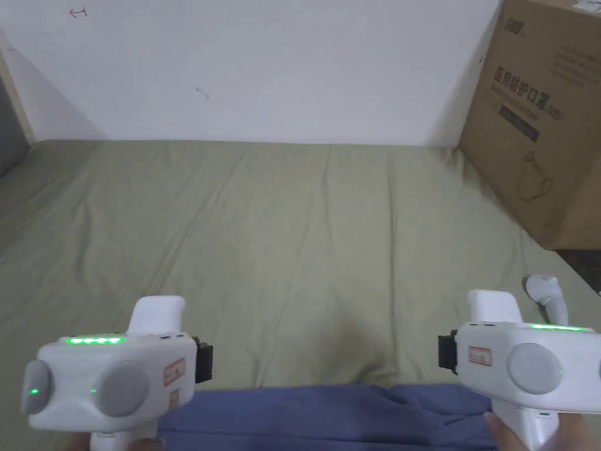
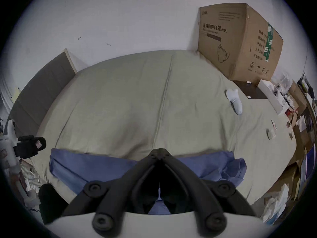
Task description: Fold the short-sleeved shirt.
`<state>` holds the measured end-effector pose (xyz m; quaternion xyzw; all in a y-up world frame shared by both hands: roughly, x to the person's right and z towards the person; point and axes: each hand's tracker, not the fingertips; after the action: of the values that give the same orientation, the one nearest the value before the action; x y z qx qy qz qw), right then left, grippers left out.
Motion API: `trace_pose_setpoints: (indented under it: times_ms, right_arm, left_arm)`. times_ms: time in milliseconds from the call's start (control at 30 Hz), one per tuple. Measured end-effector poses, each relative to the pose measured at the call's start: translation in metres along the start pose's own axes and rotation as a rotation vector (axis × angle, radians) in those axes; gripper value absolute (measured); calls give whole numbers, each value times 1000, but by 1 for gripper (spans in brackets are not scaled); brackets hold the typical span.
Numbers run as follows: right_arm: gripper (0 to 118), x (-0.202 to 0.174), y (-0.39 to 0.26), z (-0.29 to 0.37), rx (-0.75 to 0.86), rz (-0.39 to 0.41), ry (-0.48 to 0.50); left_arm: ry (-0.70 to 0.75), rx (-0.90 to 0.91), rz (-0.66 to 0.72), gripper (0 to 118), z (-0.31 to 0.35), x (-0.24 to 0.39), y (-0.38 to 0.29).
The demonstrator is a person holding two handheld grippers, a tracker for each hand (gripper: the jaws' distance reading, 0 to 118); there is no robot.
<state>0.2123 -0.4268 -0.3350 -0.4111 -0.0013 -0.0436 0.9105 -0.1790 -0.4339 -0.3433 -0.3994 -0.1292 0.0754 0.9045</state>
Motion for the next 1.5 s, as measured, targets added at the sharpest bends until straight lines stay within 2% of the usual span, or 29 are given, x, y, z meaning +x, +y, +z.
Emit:
trace_pose_setpoints:
  times_ms: [133,267,300,367,433,500,600,700,767,833,867,900,933,967,1000,1033,1067,1100,1167,1233,1267,1400,1467,1500]
  right_arm:
    - [0,14,1,16,8,22,72]
    - [0,21,-3,20,-16,30,46]
    - [0,22,-4,18,-28,24,49]
    - [0,25,-6,12,-56,3,53]
    - [0,27,-6,7,-77,-34,54]
    - [0,27,-6,4,-97,-75,70]
    - [0,24,-4,1,-111,-84,76]
    - [0,19,-1,-1,-133,-67,62]
    - [0,17,1,-3,-139,-65,65]
    - [0,14,1,-4,-140,-66,72]
    - [0,12,1,-5,-141,-66,76]
    - [0,12,2,-8,-146,-66,81]
    - [0,11,1,-10,-152,-64,86]
    - [0,9,1,-13,-158,-62,87]
    - [0,7,0,-16,-165,-61,87]
    - [0,8,0,-19,-172,-62,88]
    - [0,7,-1,-21,-177,-64,91]
    - [0,6,-1,-22,-182,-68,98]
    - [0,6,0,-22,-186,-72,114]
    - [0,6,1,-21,-180,-65,119]
    - [0,6,2,-19,-175,-61,119]
    - [0,14,3,-15,-159,-72,128]
    - [0,18,2,-13,-152,-80,133]
    - [0,20,1,-11,-146,-84,136]
  left_arm:
    - [-180,-87,256,0,8,-89,3]
    - [-371,-184,447,3,5,-169,-14]
    - [-354,-213,464,12,3,-183,-21]
    - [-306,-231,474,55,0,-195,-33]
    - [-293,-258,470,116,-12,-205,-46]
    - [-317,-235,479,115,-19,-206,-56]
    - [-370,-250,544,118,-33,-197,-58]
    - [-547,-280,550,118,-50,-180,-58]
    - [-600,-261,546,118,-70,-204,-72]
    - [-648,-229,628,118,-73,-212,-77]
    - [-663,-210,672,110,-76,-222,-82]
    - [-662,-191,709,85,-76,-228,-85]
    - [-635,-196,726,12,-77,-231,-88]
    - [-575,-220,718,7,-82,-226,-89]
    - [-438,-275,622,7,-82,-210,-92]
    - [-430,-312,611,7,-89,-209,-96]
    - [-549,-277,714,7,-87,-204,-94]
    - [-524,-260,681,7,-82,-195,-87]
    - [-351,-226,477,7,-85,-215,-74]
    - [-237,-201,398,7,-68,-218,-59]
    - [-184,-185,341,7,-41,-188,-55]
    - [292,-136,-15,7,5,-152,-33]
    - [348,-111,-40,7,16,-146,-33]
    - [310,-115,-8,7,18,-143,-32]
